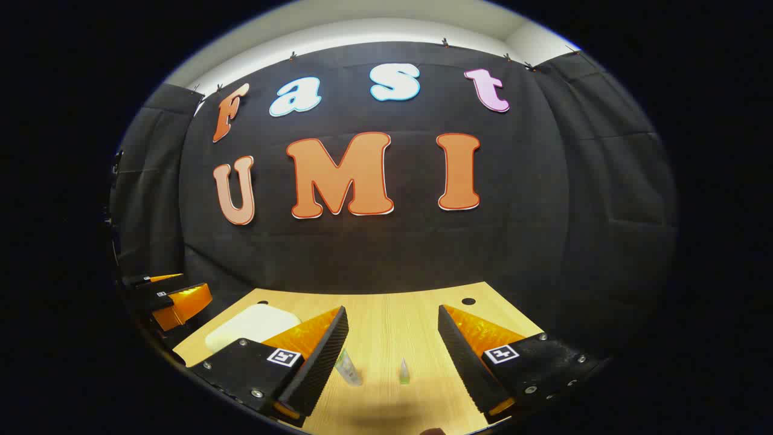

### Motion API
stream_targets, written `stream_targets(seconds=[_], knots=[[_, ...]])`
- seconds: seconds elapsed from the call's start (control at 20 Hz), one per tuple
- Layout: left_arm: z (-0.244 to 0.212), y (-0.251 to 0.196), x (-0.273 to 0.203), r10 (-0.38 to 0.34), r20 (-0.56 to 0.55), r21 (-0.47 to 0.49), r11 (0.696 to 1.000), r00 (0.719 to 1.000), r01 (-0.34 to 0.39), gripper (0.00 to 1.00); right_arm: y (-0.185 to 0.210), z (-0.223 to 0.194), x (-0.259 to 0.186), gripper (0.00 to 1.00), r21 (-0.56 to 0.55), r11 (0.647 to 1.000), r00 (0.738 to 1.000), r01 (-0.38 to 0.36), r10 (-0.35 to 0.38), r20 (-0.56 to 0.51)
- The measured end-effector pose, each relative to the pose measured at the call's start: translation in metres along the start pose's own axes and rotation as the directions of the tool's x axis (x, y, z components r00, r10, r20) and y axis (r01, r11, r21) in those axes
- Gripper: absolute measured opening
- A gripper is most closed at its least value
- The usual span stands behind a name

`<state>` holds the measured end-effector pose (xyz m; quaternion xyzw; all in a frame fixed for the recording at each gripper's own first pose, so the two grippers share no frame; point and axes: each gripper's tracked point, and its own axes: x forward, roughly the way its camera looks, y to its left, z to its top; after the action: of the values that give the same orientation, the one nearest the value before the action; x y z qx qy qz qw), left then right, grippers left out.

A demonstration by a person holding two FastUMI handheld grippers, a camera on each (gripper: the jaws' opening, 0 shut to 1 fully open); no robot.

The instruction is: First open the suitcase, pack the skin care products into it, and then close the suitcase.

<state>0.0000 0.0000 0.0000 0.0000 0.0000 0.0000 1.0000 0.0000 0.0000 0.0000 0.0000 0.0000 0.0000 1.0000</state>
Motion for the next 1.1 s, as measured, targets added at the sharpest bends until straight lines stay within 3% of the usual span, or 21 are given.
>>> stream_targets(seconds=[0.65,1.1], knots=[[-0.007,-0.044,0.006,0.117,-0.036,-0.042,0.992,0.993,-0.118,0.97,-0.038,0.002,0.023,0.95,-0.064,0.990,0.992,-0.129,0.129,-0.003],[-0.011,-0.045,0.006,0.159,-0.036,0.079,0.985,0.987,-0.156,0.96,-0.054,-0.007,0.029,0.95,-0.074,0.985,0.988,-0.155,0.153,-0.029]])
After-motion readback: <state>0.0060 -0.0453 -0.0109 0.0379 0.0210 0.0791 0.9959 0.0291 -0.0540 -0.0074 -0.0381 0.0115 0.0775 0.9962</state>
